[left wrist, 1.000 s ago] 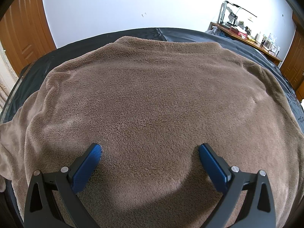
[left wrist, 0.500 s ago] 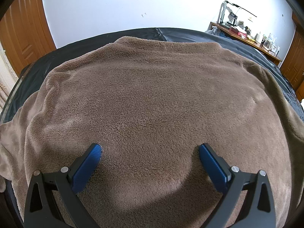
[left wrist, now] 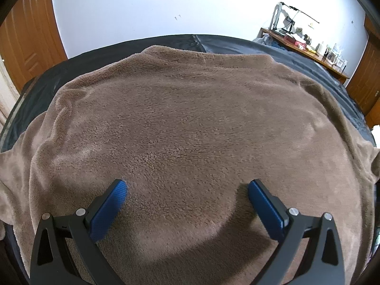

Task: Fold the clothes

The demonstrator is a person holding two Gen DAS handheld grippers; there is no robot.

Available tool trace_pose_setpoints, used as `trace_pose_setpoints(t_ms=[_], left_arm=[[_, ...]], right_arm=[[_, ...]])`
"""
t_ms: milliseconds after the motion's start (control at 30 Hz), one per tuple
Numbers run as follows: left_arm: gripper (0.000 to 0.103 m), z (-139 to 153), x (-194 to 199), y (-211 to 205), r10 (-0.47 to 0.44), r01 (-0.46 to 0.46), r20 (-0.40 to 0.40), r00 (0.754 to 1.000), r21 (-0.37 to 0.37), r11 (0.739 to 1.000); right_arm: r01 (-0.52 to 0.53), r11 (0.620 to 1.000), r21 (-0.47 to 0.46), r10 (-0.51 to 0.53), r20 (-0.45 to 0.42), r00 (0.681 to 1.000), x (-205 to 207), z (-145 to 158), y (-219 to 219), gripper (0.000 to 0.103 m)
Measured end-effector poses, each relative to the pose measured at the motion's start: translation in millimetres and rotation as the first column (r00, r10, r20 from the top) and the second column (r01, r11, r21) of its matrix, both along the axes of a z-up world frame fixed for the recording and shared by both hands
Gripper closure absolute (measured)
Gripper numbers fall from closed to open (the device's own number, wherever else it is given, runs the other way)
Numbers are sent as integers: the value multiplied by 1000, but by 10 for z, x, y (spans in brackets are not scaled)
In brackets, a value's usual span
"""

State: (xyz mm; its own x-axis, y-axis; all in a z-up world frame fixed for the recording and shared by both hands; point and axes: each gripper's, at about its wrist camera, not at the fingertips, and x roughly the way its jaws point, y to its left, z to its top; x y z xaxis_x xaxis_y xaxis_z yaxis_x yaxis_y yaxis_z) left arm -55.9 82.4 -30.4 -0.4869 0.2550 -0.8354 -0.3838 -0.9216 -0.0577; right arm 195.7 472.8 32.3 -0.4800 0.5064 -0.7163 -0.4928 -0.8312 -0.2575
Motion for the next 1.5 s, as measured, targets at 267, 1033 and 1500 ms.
trace_pose_setpoints(t_ms=[267, 1033, 1500], left_arm=[[1, 40, -6, 14, 4, -4, 10, 1000, 11, 1000], [1, -54, -36, 52, 14, -14, -14, 1000, -49, 999], [1, -67, -14, 16, 12, -13, -24, 1000, -47, 999]], right_arm=[[-218, 942, -254, 168, -202, 965, -514, 221, -604, 21], [-261, 935, -241, 261, -30, 965, -2284, -653, -788, 7], [-300, 912, -279, 302, -37, 953, -2270, -617, -561, 1]])
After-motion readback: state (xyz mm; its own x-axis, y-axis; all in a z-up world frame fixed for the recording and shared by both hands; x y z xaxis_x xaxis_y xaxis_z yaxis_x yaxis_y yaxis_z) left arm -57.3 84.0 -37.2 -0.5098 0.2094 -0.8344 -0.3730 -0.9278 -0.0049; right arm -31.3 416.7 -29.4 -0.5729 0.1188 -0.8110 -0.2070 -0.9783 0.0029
